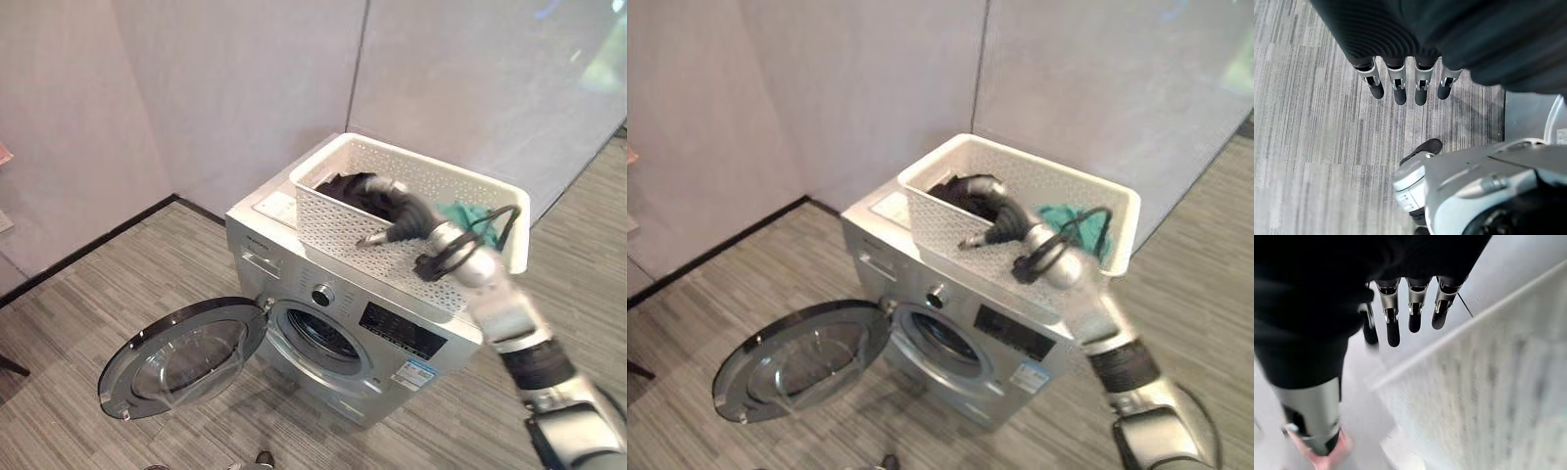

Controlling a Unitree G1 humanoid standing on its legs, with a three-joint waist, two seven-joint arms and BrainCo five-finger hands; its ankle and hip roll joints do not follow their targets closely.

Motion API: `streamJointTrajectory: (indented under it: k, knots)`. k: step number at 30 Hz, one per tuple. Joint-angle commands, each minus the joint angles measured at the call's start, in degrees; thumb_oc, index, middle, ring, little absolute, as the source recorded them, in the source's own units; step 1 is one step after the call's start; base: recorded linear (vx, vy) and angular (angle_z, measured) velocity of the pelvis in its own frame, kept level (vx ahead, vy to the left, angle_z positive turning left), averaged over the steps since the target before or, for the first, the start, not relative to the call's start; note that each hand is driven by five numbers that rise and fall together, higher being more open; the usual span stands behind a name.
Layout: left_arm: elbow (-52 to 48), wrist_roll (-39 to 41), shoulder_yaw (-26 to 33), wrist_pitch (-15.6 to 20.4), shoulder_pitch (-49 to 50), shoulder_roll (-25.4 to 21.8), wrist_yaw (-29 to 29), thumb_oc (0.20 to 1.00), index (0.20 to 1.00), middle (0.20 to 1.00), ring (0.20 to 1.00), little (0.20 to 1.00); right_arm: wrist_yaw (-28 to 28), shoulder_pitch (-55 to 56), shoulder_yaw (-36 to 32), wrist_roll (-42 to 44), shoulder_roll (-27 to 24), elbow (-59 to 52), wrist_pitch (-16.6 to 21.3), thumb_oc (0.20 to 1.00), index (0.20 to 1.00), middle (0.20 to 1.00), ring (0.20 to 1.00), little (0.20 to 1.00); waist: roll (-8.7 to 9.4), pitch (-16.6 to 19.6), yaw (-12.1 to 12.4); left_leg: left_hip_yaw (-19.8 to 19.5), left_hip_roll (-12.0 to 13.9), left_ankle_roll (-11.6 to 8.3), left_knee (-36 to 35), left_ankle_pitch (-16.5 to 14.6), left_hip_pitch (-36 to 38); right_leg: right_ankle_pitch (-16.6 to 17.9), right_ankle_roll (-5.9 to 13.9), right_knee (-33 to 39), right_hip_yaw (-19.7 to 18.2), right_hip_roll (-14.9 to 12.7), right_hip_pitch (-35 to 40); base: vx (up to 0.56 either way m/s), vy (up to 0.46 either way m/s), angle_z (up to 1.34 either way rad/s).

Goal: Grab the laundry basket,head to the washer,open it,put in the laundry and shut it.

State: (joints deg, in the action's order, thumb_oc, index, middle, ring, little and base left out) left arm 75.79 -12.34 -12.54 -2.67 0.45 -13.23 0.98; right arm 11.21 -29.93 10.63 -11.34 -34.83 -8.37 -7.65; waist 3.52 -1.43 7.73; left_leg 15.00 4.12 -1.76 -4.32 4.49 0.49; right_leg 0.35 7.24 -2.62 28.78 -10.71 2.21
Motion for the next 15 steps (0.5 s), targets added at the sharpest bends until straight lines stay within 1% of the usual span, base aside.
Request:
streamJointTrajectory:
  k: [1, 8, 9, 11, 12, 13, 14, 15]
  knots:
    - [5.2, -1.2, -1.1, 0.9, -3.0, 1.5, -0.2, 1.0, 1.0, 1.0, 1.0, 1.0, -6.1, -6.2, 1.5, 6.8, 2.8, 7.3, 4.4, 1.0, 1.0, 1.0, 1.0, 1.0, 2.26, 1.4, 0.9, 0.4, -0.1, -0.04, -0.3, 1.2, -2.0, 2.0, 1.7, 1.1, -2.7, -1.0, 0.4, 0.05, -0.023, -0.12]
    - [6.2, -1.8, -0.1, 0.7, -3.1, 1.6, -1.0, 1.0, 1.0, 1.0, 1.0, 1.0, -7.9, -8.7, 0.4, 9.5, 0.2, 6.4, 5.8, 1.0, 1.0, 1.0, 1.0, 1.0, 2.3, 2.2, 0.5, 0.5, -0.3, -0.31, -0.4, 1.1, -1.8, 2.1, 1.76, 1.3, -2.5, -1.1, 0.8, 0.01, -0.005, -0.02]
    - [6.8, -1.9, 0.2, 0.8, -3.0, 1.3, -0.8, 1.0, 1.0, 1.0, 1.0, 1.0, -8.3, -9.9, -0.2, 9.9, -1.9, 6.6, 6.3, 1.0, 1.0, 1.0, 1.0, 1.0, 2.56, 2.5, 0.4, 0.5, -0.4, -0.38, -0.5, 1.1, -1.7, 2.2, 1.84, 1.4, -2.4, -1.1, 0.7, 0.03, -0.001, 0.03]
    - [7.4, -2.1, 0.4, 0.9, -2.9, 0.9, -0.7, 1.0, 1.0, 1.0, 1.0, 1.0, -8.8, -11.7, -0.4, 9.1, -4.4, 7.6, 6.8, 1.0, 1.0, 1.0, 1.0, 1.0, 2.88, 2.7, 0.3, 0.4, -0.4, -0.42, -0.6, 1.1, -1.7, 2.3, 1.89, 1.5, -2.4, -1.1, 0.7, 0.03, 0.006, 0.07]
    - [8.2, -2.5, 0.6, 0.9, -3.1, 0.3, -0.7, 1.0, 1.0, 1.0, 1.0, 1.0, -9.8, -14.7, 0.1, 7.6, -6.7, 10.5, 6.9, 1.0, 1.0, 1.0, 1.0, 1.0, 3.17, 3.0, 0.3, 0.5, -0.5, -0.49, -0.6, 1.0, -1.7, 2.4, 1.96, 1.6, -2.2, -1.2, 0.9, 0.02, 0.012, 0.06]
    - [8.2, -2.5, 0.6, 0.9, -3.1, 0.4, -0.7, 1.0, 1.0, 1.0, 1.0, 1.0, -9.9, -14.9, 0.3, 7.6, -6.7, 10.7, 6.9, 1.0, 1.0, 1.0, 1.0, 1.0, 3.12, 2.9, 0.3, 0.5, -0.5, -0.49, -0.6, 1.0, -1.7, 2.5, 1.97, 1.6, -2.2, -1.2, 0.9, 0.0, 0.0, 0.0]
    - [8.7, -2.8, 0.7, 0.8, -3.2, -0.1, -0.7, 1.0, 1.0, 1.0, 1.0, 1.0, -10.6, -16.9, 1.2, 6.2, -8.0, 12.4, 7.0, 1.0, 1.0, 1.0, 1.0, 1.0, 3.41, 3.0, 0.4, 0.5, -0.6, -0.54, -0.7, 1.0, -1.7, 2.6, 2.04, 1.7, -2.2, -1.2, 1.0, 0.0, 0.0, 0.0]
    - [9.0, -3.0, 0.9, 0.7, -3.3, -0.4, -0.8, 1.0, 1.0, 1.0, 1.0, 1.0, -11.2, -17.9, 1.6, 5.6, -8.3, 13.5, 7.0, 1.0, 1.0, 1.0, 1.0, 1.0, 3.49, 3.1, 0.4, 0.4, -0.7, -0.58, -0.7, 1.0, -1.7, 2.6, 2.09, 1.8, -2.2, -1.2, 1.1, 0.0, 0.0, 0.0]
